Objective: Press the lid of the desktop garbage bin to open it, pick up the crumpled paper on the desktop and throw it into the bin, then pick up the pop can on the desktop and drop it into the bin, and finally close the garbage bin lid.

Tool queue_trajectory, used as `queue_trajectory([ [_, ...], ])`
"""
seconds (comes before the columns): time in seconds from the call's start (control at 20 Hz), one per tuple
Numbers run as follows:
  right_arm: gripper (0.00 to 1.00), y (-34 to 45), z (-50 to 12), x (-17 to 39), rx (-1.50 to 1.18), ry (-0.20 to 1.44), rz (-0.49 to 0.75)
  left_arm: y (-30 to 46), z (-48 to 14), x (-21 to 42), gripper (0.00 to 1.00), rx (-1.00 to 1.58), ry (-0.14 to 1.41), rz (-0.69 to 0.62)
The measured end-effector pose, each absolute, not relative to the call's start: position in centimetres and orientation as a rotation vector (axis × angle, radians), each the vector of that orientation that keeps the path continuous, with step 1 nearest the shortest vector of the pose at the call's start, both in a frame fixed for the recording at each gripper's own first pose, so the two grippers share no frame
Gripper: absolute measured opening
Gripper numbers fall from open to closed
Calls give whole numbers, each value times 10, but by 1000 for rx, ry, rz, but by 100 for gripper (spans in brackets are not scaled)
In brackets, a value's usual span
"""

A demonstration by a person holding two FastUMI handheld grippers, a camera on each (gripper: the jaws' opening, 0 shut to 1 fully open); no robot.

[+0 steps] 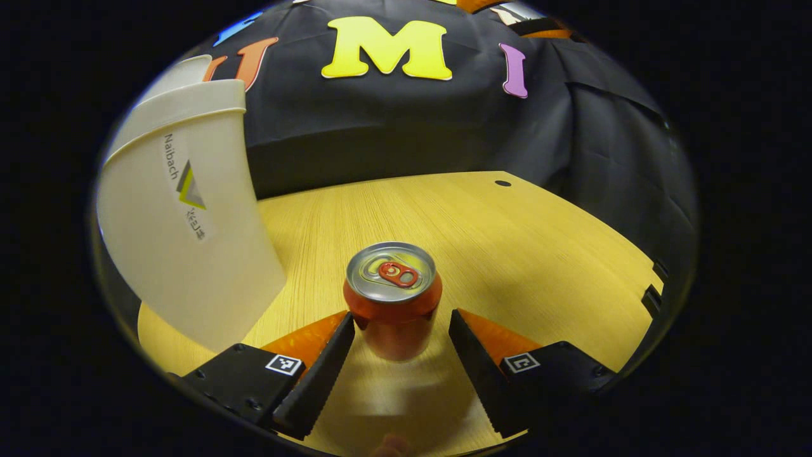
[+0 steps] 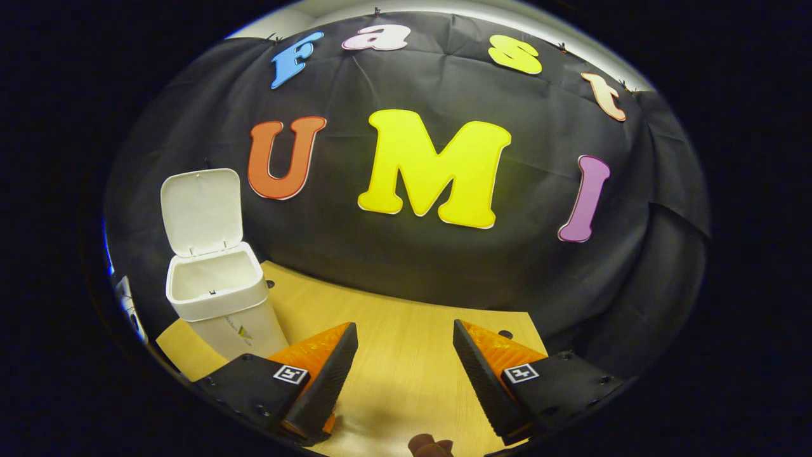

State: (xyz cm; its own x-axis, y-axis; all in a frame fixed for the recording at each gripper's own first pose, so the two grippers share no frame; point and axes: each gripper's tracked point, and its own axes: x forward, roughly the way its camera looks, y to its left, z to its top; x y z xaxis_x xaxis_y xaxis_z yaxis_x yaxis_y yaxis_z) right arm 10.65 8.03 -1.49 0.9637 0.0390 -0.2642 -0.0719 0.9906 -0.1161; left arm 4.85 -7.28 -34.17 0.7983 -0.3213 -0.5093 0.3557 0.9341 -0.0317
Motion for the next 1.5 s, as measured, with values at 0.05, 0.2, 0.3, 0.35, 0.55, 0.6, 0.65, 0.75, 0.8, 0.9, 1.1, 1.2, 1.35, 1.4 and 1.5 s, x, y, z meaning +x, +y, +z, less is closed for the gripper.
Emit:
queue_trajectory([
  [0.05,96,75,-16,106,-119,270,40,-74,-345,54,99,67,539,-363],
  [0.2,95,59,-18,104,-111,276,11,-76,-355,63,99,76,556,-361],
  [0.3,95,51,-19,104,-108,280,-3,-74,-354,69,99,87,545,-358],
  [0.35,95,46,-19,104,-114,278,-10,-74,-354,71,99,92,541,-357],
  [0.55,95,30,-21,104,-113,284,-33,-82,-351,71,95,80,528,-374],
  [0.6,95,27,-22,103,-111,287,-33,-81,-351,71,88,80,529,-381],
  [0.65,95,25,-22,101,-120,287,-34,-80,-350,71,87,81,532,-380],
  [0.75,95,21,-19,98,-156,272,-25,-83,-348,66,87,67,543,-378],
  [0.8,96,19,-17,97,-169,262,-24,-82,-346,63,86,58,550,-368],
  [0.9,95,18,-16,94,-168,258,-14,-80,-338,62,86,47,557,-346],
  [1.1,95,19,-22,87,-156,263,13,-64,-310,51,86,44,553,-306],
  [1.2,96,18,-27,86,-142,272,21,-58,-291,46,86,11,557,-285],
  [1.35,96,16,-35,87,-119,286,31,-50,-254,43,86,-2,537,-259],
  [1.4,96,15,-38,87,-114,293,33,-46,-241,42,86,0,530,-249],
  [1.5,96,12,-42,88,-105,298,35,-40,-214,39,86,-12,519,-236],
])
